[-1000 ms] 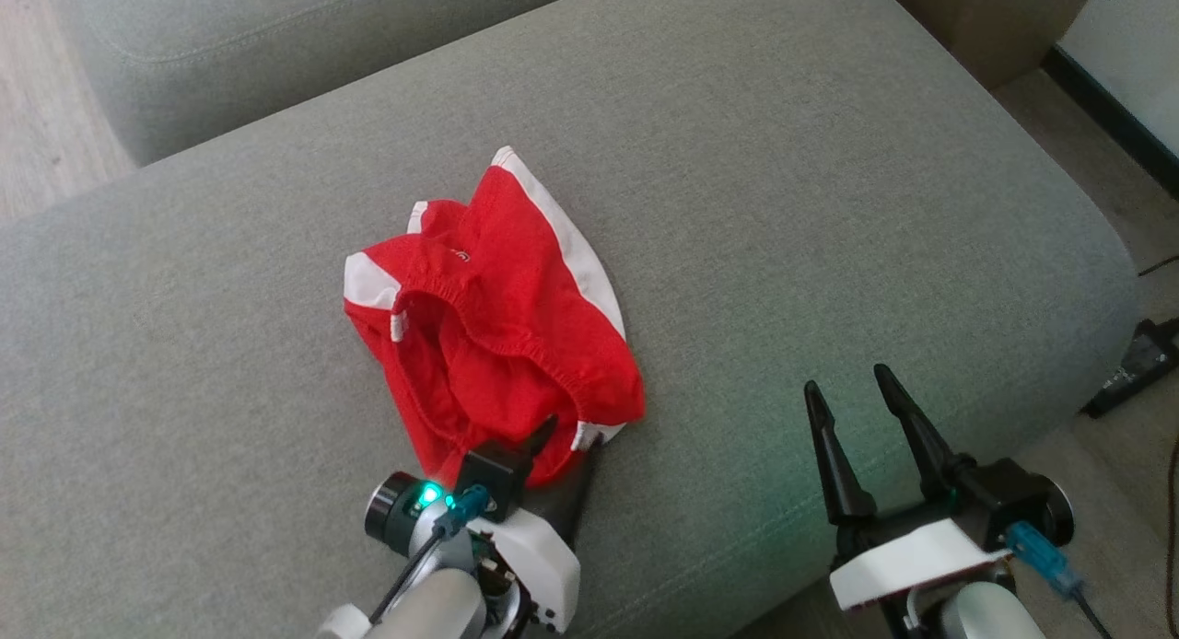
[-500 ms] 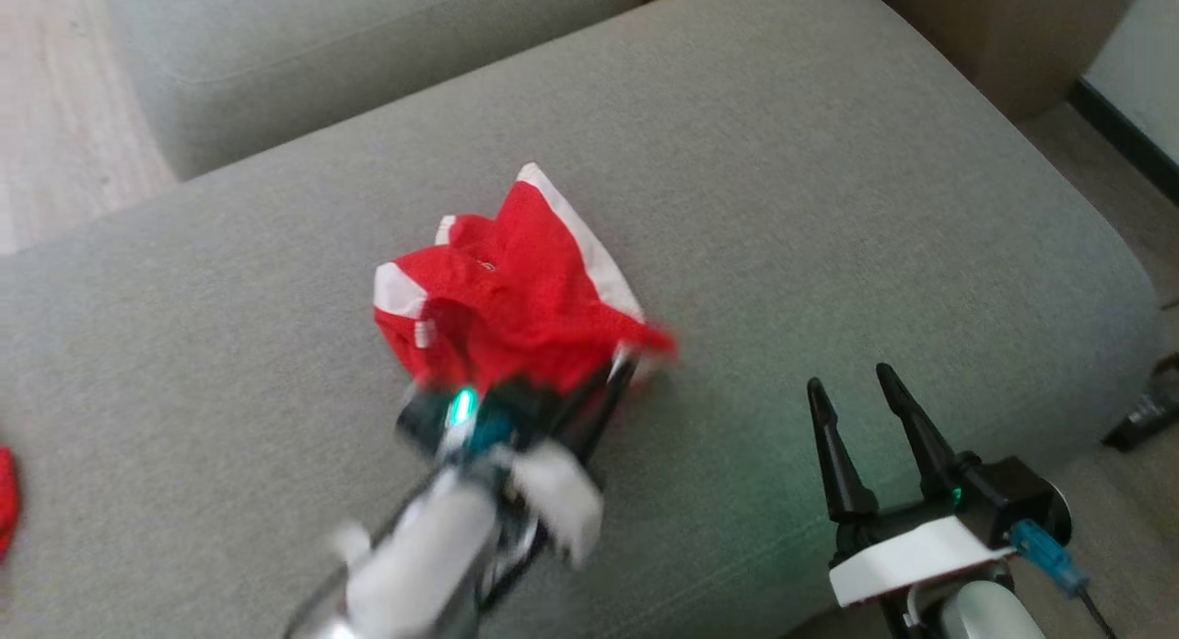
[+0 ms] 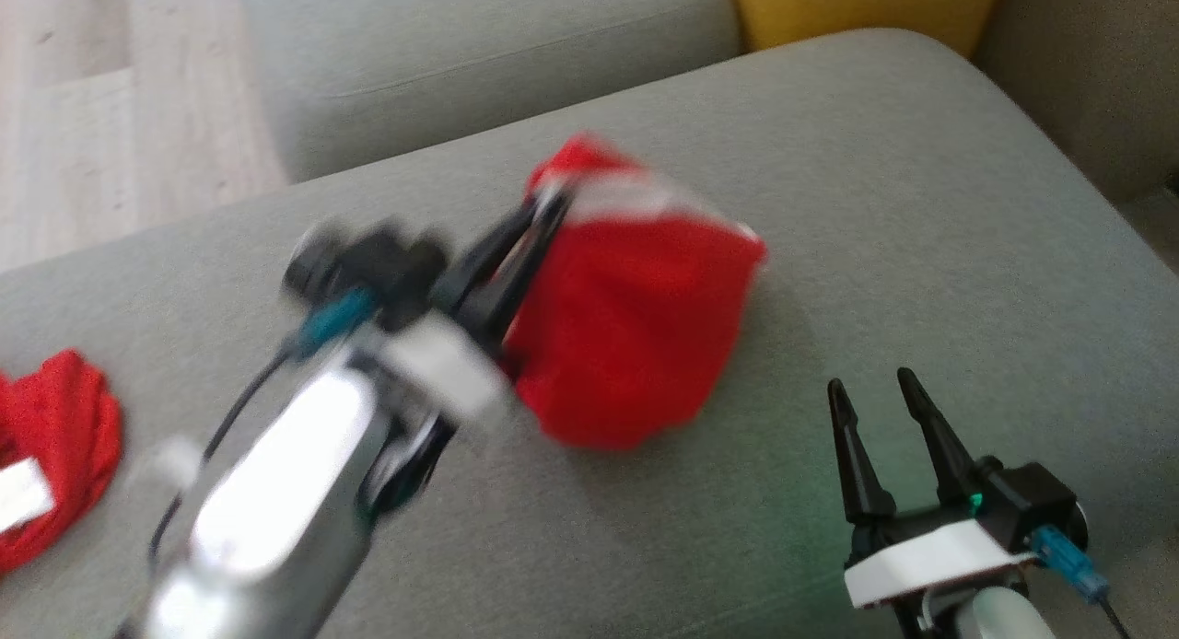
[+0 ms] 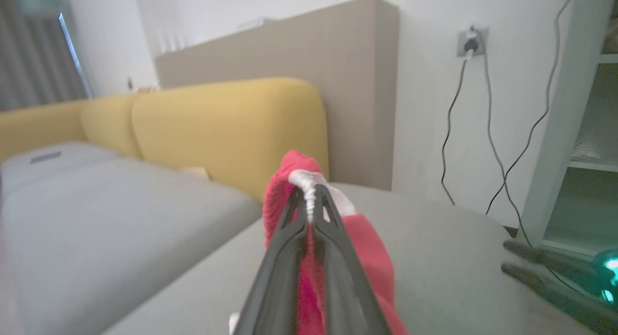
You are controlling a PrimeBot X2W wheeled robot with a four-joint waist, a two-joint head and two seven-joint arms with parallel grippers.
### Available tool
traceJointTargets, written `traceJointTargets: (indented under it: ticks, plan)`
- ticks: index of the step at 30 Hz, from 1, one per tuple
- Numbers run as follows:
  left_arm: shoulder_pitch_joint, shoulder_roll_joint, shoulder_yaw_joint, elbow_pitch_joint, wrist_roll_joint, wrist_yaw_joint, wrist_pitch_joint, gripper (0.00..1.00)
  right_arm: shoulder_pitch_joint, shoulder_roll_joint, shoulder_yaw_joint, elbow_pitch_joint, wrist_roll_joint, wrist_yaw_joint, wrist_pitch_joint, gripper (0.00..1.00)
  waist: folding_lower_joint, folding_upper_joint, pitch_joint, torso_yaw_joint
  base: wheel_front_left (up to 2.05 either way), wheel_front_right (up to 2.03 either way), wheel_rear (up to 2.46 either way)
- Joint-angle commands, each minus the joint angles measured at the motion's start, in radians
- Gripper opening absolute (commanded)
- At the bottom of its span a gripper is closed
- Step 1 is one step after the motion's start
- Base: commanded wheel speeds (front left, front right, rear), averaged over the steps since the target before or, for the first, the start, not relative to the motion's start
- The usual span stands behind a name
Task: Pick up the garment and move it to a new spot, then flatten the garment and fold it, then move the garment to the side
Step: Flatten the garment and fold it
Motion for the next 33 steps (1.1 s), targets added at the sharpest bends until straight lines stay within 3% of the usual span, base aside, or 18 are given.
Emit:
traceJointTargets:
  ticks: [1, 9, 17, 21, 29, 33]
  plan:
    - [0.047, 0.053, 0.057, -0.05, -0.023, 0.02, 0.006, 0.0, -0.007, 0.001, 0.021, -0.036, -0.003, 0.007, -0.004, 1.0, 0.0, 0.0, 0.002, 0.037, 0.0, 0.0, 0.0]
    - [0.375, 0.222, 0.143, -0.135, -0.076, 0.136, -0.018, 0.0, 0.03, -0.012, 0.009, -0.026, -0.015, 0.007, -0.004, 1.0, 0.0, 0.0, 0.015, 0.163, 0.0, 0.0, 0.0]
    - [0.459, 0.292, 0.144, -0.105, -0.037, 0.168, -0.043, 0.0, -0.028, -0.093, 0.085, 0.045, 0.114, 0.007, -0.004, 1.0, 0.0, 0.0, 0.029, 0.25, 0.0, 0.0, 0.0]
    - [0.45, 0.29, 0.141, -0.087, -0.032, 0.165, -0.054, 0.0, -0.15, -0.193, 0.225, 0.129, 0.303, 0.007, 0.029, 1.0, 0.0, 0.0, 0.059, 0.283, 0.0, 0.0, 0.0]
    - [0.386, 0.245, 0.111, -0.073, -0.014, 0.147, -0.067, 0.0, -0.462, -0.437, 0.481, 0.098, 0.787, 0.007, 0.378, 1.0, 0.0, 0.0, 0.118, 0.358, 0.0, 0.0, 0.0]
    - [0.355, 0.22, 0.09, -0.058, -0.003, 0.132, -0.074, 0.0, -0.564, -0.513, 0.583, 0.12, 0.889, 0.007, 0.537, 1.0, 0.0, 0.0, 0.136, 0.395, 0.0, 0.0, 0.0]
